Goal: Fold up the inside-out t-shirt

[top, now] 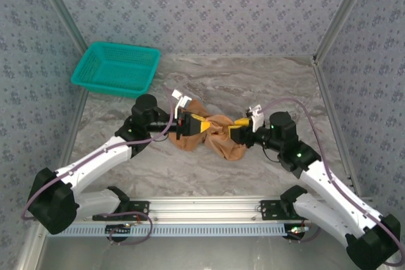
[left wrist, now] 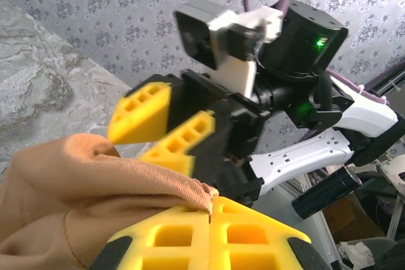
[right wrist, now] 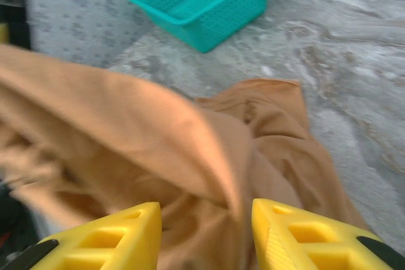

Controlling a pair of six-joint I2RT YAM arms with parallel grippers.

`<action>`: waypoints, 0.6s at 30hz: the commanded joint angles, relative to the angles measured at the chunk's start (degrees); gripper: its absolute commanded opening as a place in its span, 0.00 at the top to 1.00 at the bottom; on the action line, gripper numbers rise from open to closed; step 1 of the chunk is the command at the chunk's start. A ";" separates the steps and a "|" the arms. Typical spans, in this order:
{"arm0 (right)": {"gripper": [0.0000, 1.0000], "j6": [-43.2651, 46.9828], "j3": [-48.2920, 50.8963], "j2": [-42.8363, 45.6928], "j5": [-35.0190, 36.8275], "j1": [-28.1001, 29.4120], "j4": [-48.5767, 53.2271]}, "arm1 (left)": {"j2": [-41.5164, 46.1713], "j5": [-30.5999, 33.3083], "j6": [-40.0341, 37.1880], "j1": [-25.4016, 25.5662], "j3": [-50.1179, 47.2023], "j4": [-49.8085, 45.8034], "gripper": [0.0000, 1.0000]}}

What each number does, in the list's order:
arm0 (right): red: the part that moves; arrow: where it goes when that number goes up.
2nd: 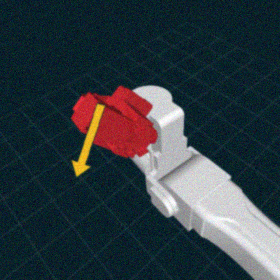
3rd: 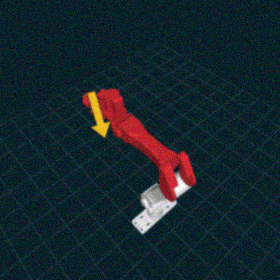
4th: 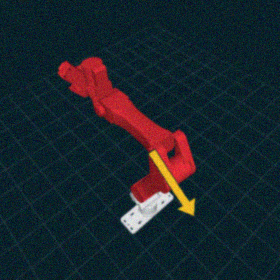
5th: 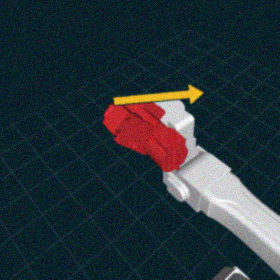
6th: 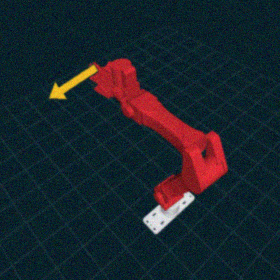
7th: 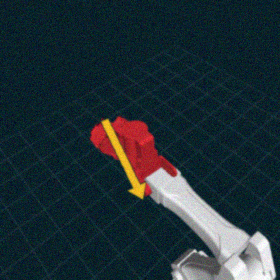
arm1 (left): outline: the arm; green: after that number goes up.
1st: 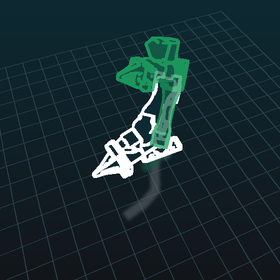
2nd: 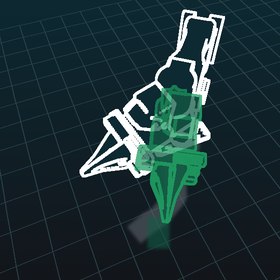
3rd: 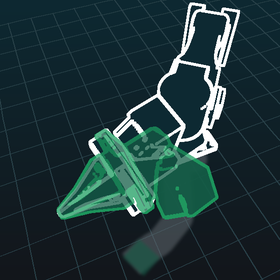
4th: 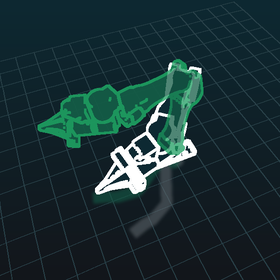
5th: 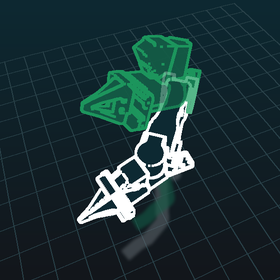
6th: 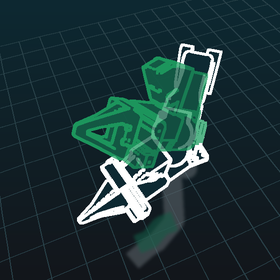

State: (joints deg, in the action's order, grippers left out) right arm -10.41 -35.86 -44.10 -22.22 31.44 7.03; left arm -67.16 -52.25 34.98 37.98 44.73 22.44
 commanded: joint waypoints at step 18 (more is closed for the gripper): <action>0.79 -7.16 0.87 -7.46 -22.04 -0.64 -18.48 | 2.16 1.46 -4.36 -0.21 1.82 -4.07 1.00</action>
State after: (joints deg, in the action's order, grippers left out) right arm -16.45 -35.38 -52.77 -42.09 31.20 -9.28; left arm -66.39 -51.09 32.21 37.98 44.75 18.26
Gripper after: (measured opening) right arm 0.220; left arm 0.042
